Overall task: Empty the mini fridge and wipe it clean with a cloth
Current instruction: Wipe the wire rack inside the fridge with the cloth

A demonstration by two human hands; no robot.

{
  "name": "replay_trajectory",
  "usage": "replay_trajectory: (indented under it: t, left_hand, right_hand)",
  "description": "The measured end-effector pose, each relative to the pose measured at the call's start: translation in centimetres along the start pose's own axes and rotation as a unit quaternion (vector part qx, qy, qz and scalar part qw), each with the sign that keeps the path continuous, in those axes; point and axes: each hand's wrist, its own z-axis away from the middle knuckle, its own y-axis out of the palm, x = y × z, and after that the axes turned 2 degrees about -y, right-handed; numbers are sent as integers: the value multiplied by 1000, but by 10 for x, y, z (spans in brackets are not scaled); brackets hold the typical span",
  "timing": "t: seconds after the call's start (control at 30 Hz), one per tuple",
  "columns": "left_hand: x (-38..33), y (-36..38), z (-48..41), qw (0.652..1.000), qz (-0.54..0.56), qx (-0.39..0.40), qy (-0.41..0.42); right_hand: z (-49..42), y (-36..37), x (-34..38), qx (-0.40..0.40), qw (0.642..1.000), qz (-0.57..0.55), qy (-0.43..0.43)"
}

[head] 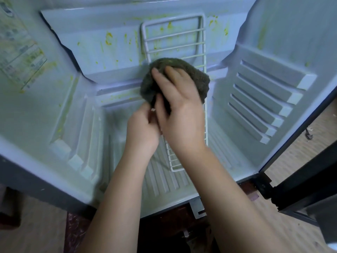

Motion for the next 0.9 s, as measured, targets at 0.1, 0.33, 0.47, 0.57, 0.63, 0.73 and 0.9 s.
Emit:
replay_trajectory:
  t: [0.1, 0.33, 0.47, 0.57, 0.63, 0.73, 0.9]
  left_hand:
    - [-1, -1, 0, 1000, 12, -3, -7]
    - [-6, -5, 5, 994, 80, 52, -59]
    - [-5, -7, 4, 993, 81, 64, -57]
    - [-5, -6, 5, 992, 89, 72, -52]
    - [-6, -7, 6, 991, 93, 78, -53]
    - [-9, -6, 9, 992, 85, 88, -44]
    - [-13, -3, 10, 998, 39, 50, -23]
  right_hand:
    - [3, 6, 0, 44, 998, 34, -6]
    - [-12, -41, -51, -29, 990, 85, 112]
    - [-2, -67, -64, -19, 960, -13, 278]
    - [5, -76, -65, 34, 930, -152, 331]
    - [6, -80, -63, 78, 906, -240, 340]
    - [6, -88, -60, 108, 901, -262, 328]
    - [6, -101, -48, 111, 927, -209, 290]
